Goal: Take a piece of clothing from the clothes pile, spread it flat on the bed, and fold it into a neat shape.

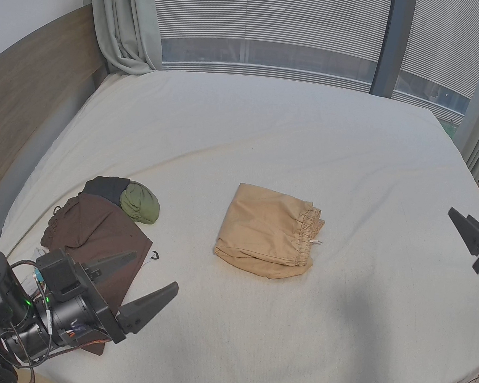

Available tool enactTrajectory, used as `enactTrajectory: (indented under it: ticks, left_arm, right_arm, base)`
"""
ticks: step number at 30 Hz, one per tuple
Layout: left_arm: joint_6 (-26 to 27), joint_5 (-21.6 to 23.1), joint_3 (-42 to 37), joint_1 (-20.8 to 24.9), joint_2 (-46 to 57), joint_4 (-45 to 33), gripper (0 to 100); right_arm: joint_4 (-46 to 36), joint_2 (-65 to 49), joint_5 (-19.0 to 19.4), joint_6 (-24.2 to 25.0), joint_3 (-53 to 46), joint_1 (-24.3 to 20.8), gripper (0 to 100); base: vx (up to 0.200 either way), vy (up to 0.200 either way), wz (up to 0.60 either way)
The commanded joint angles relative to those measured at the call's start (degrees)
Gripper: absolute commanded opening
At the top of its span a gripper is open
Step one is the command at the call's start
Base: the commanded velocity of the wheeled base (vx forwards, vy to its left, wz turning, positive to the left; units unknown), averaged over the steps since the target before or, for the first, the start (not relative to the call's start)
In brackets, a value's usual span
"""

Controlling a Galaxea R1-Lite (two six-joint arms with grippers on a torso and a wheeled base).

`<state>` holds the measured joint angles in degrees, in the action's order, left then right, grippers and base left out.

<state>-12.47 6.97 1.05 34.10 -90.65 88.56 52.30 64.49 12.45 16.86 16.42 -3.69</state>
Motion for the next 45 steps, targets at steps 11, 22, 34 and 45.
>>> enactTrajectory:
  ticks: [11,22,34,45]
  left_arm:
    - [-0.19,-7.32,-1.05,-1.23,19.02,-6.12,100]
    - [0.25,-6.97,-1.05,-11.33,38.0,-28.27,100]
    - [0.25,-5.57,-1.05,-21.44,65.95,-58.42,100]
    - [1.31,-4.25,-1.05,-25.75,78.43,-70.2,100]
  right_arm:
    - [-33.93,-46.56,0.21,-0.51,-5.52,-0.17,100]
    - [-46.94,-59.21,-0.05,-1.83,-7.37,-0.44,100]
    - [-46.76,-59.21,-13.5,-6.93,-10.71,-0.35,100]
    - [-47.46,-63.43,-11.3,-9.04,-16.42,4.22,100]
  base:
    - [0.0,0.0,0.0]
    - [0.0,0.0,0.0]
    - [0.0,0.0,0.0]
    - [0.0,0.0,0.0]
